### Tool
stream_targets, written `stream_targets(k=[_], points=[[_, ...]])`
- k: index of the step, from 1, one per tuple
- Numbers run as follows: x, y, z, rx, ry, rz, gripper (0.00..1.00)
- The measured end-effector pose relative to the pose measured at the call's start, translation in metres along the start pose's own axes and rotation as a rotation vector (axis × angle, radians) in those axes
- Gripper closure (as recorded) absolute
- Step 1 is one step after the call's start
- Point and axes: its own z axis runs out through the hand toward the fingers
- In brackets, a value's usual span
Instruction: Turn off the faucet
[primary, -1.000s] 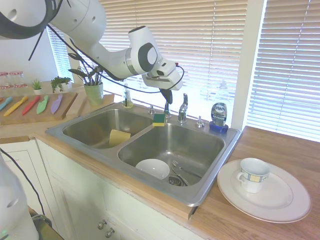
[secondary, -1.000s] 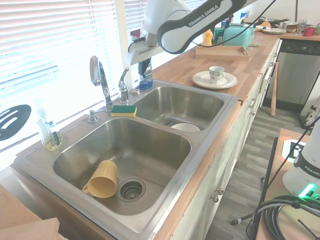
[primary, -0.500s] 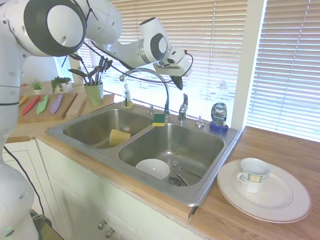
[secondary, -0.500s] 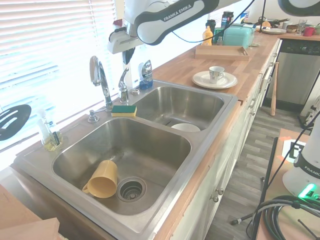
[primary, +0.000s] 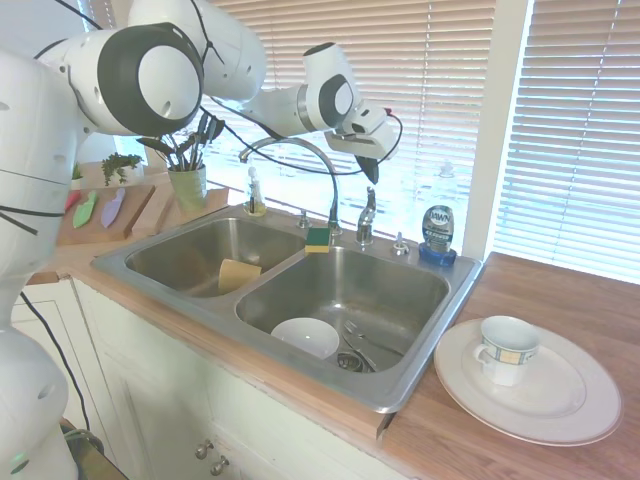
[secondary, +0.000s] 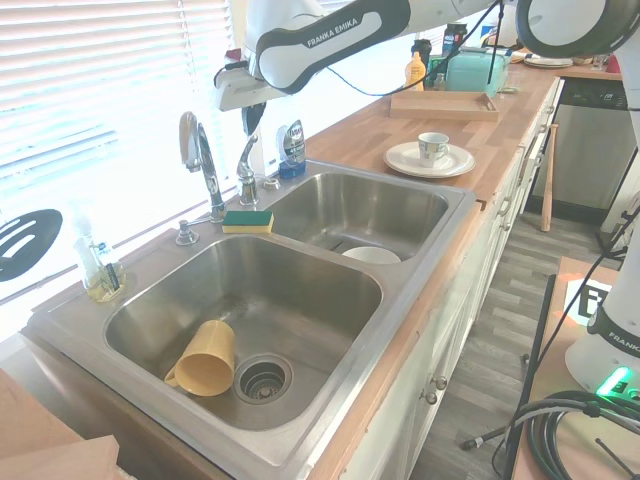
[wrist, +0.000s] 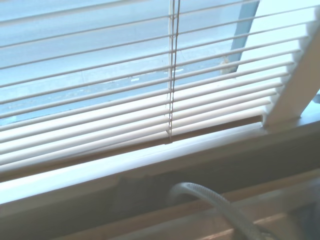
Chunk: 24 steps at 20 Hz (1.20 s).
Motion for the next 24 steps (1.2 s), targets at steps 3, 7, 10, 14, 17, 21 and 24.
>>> stream_targets(k=[3,7,10,14,17,21,24], points=[[-0.002,0.002,0.006,0.005,-0.04,-0.002,1.0],[0.002,0.007,0.01,0.008,-0.079,0.005,1.0],[0.009,0.013,0.013,0.008,-0.091,0.018,1.0],[0.011,0.017,0.016,0.008,-0.102,0.017,1.0],[0.007,0.018,0.02,0.009,-0.108,0.016,1.0],[0.0,0.026,0.03,0.009,-0.126,0.011,1.0],[-0.008,0.035,0.037,-0.001,-0.142,0.005,1.0]])
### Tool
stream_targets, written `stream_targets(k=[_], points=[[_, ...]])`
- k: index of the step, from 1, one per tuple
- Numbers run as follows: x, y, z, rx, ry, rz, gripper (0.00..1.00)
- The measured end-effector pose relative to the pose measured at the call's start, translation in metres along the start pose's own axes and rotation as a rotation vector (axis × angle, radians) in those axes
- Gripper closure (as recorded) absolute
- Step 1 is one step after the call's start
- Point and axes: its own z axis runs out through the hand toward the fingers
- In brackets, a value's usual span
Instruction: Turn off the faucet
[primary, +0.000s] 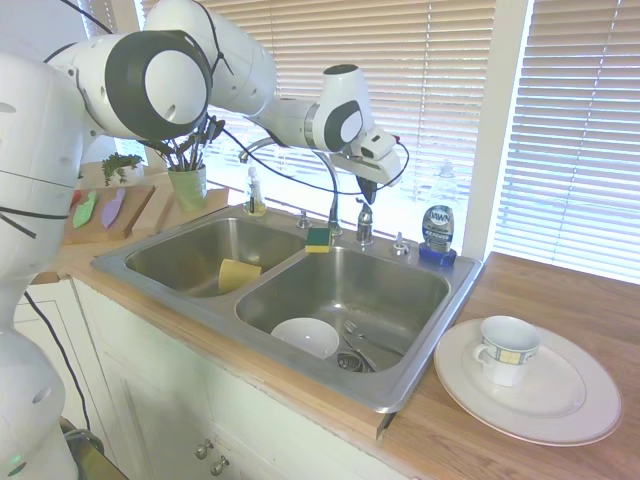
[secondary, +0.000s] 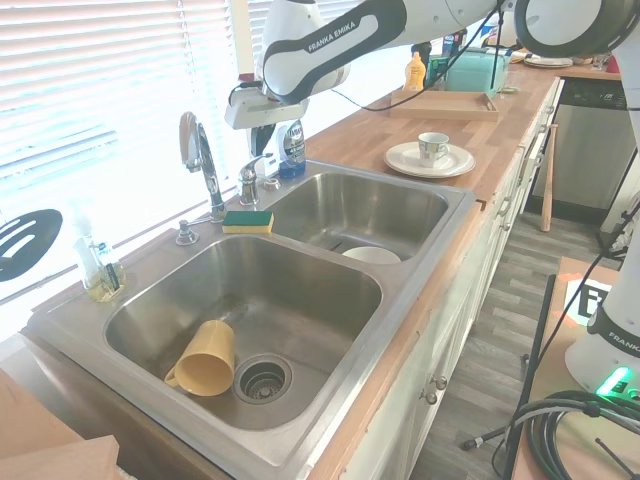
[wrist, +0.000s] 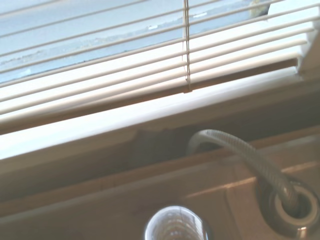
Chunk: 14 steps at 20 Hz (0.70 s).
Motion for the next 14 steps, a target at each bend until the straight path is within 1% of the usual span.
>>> stream_targets(k=[4,11,13,14], points=[[-0.01,0.015,0.006,-0.021,-0.02,-0.009,1.0],[-0.024,0.017,-0.002,-0.021,-0.029,-0.026,1.0],[-0.027,0.021,0.002,-0.034,-0.038,-0.027,1.0],[-0.031,0.026,0.006,-0.049,-0.048,-0.028,1.0]])
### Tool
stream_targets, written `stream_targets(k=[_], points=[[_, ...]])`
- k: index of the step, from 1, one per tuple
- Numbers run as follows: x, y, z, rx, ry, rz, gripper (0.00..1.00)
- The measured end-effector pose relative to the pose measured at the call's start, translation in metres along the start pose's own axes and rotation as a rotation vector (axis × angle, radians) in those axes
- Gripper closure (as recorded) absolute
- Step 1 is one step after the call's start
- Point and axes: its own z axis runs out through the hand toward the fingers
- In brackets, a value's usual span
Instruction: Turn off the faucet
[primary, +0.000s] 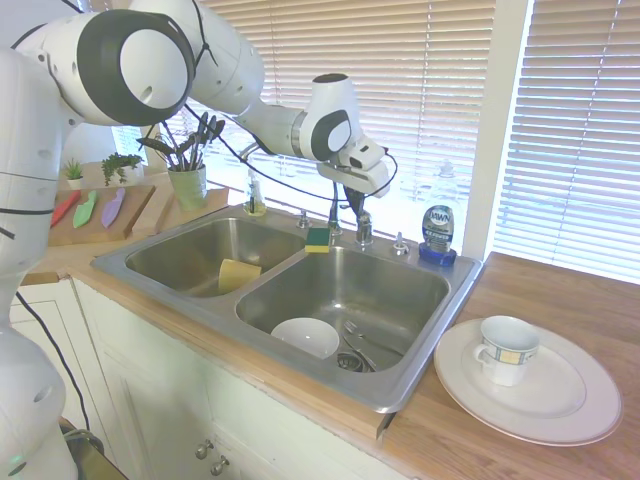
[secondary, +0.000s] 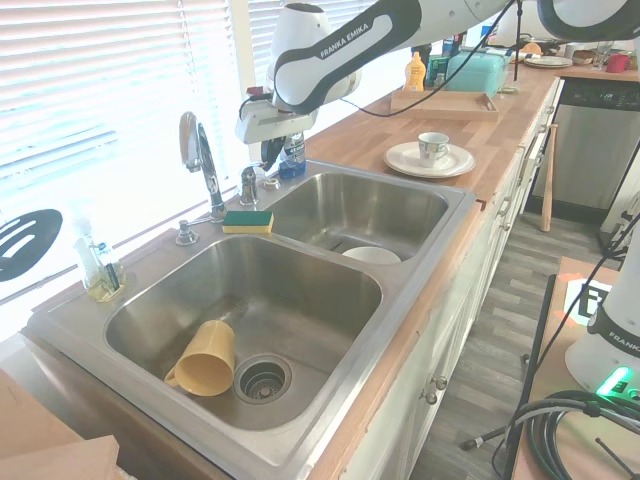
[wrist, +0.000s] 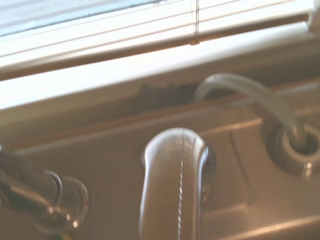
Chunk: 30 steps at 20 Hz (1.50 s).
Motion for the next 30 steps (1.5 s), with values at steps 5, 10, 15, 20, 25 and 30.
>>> stream_targets(k=[5,10,15,20,25,30], points=[[-0.029,0.016,0.014,-0.056,-0.072,-0.002,1.0],[-0.05,0.037,0.018,-0.122,-0.12,-0.012,1.0],[-0.07,0.066,0.005,-0.171,-0.156,-0.015,1.0],[-0.096,0.096,-0.031,-0.219,-0.181,-0.046,1.0],[-0.126,0.126,-0.07,-0.261,-0.184,-0.065,0.0],[-0.143,0.148,-0.086,-0.273,-0.185,-0.056,0.0]])
